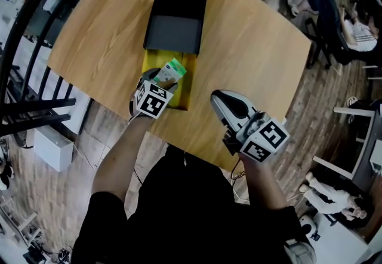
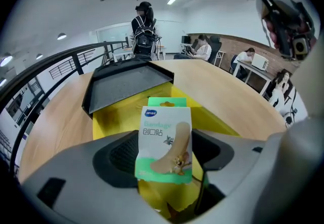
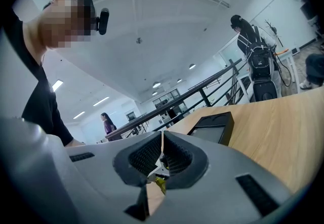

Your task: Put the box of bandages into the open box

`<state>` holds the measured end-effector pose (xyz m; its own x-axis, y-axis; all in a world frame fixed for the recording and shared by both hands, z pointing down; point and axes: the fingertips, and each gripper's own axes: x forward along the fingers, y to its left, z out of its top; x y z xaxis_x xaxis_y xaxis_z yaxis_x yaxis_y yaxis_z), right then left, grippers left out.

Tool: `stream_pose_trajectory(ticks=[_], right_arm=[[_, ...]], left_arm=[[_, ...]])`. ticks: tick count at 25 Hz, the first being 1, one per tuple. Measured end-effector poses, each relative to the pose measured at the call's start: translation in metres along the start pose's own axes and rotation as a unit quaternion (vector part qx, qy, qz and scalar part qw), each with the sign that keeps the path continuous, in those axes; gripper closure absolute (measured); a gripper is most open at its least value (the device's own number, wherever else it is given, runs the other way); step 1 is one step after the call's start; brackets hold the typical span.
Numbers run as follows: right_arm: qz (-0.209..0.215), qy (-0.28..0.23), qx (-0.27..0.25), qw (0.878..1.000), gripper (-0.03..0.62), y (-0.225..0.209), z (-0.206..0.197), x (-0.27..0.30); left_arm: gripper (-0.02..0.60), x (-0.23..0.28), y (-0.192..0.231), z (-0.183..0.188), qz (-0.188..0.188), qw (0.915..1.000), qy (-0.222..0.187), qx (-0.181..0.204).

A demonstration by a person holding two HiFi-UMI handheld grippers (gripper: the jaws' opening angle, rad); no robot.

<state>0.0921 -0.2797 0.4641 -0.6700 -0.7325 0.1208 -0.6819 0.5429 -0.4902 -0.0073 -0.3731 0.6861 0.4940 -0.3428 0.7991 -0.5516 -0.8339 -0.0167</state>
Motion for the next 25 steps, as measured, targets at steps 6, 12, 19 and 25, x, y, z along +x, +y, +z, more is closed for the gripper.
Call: stream_pose_trajectory(ticks=[6,12,19,25], right_arm=[[0.006,-0.001,0.002,1.000,0.556,0.001,-0.002,-0.008],[0.014,-0.008,-0.004,1.000,0.556,0.005,0.005,-0.016],[0.034,-0.014,-0.019,0.999,0.556,0.021,0.016,-0.019],[0.054,-0.023,-0.039,0.998,0.556,0.029,0.034,-0.022]], left_arm=[[0.250,0.004,0.001,-0.002,0.011,0.9999,0.004,0.004],[0.252,-0.015,0.001,0.011,0.022,0.9995,-0.019,-0.010],[0.295,-0.062,0.003,0.030,0.040,0.9965,-0.063,-0.036],[0.347,-0.111,0.009,0.044,0.071,0.9894,-0.110,-0.063]])
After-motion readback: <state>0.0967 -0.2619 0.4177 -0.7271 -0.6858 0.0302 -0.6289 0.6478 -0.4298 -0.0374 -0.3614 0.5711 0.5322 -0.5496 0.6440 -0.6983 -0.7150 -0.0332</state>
